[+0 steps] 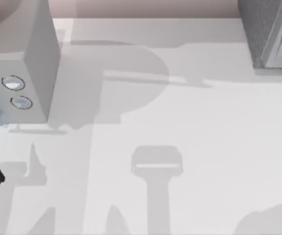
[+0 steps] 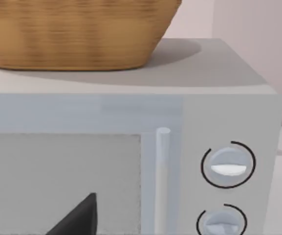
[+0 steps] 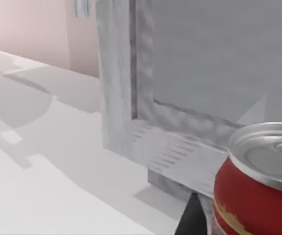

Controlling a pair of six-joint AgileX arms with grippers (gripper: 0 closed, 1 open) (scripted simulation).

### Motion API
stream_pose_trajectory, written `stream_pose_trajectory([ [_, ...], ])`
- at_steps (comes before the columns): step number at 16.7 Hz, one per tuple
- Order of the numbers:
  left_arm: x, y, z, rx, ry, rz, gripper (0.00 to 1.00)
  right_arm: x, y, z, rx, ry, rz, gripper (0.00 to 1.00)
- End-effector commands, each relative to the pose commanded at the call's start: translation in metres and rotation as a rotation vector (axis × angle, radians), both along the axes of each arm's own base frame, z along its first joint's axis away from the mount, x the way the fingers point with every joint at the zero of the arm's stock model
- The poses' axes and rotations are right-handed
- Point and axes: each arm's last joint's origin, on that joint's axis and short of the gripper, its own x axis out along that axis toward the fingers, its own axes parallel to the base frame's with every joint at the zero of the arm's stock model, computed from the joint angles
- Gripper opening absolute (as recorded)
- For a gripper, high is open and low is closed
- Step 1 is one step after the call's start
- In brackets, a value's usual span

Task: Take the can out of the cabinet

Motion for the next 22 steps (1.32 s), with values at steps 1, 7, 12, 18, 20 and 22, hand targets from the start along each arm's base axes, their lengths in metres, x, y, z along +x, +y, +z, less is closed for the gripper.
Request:
stream_pose_trajectory([
  [1, 0.000, 0.000, 0.000, 0.000, 0.000, 0.000, 1.00, -0.001, -0.003, -0.009, 0.000, 0.002, 0.011, 0.00],
  [7, 0.000, 0.000, 0.000, 0.000, 0.000, 0.000, 1.00, -0.002, -0.007, -0.019, 0.000, 0.005, 0.022, 0.00],
  [12, 0.000, 0.000, 0.000, 0.000, 0.000, 0.000, 1.00, 0.010, 0.005, -0.023, 0.001, 0.006, 0.023, 0.00],
  [18, 0.000, 0.000, 0.000, 0.000, 0.000, 0.000, 1.00, 0.015, 0.010, -0.025, 0.000, 0.005, 0.022, 0.08],
  [20, 0.000, 0.000, 0.000, 0.000, 0.000, 0.000, 1.00, 0.015, 0.010, -0.025, 0.000, 0.005, 0.022, 0.23],
  [22, 0.000, 0.000, 0.000, 0.000, 0.000, 0.000, 1.00, 0.015, 0.010, -0.025, 0.000, 0.005, 0.022, 0.38],
])
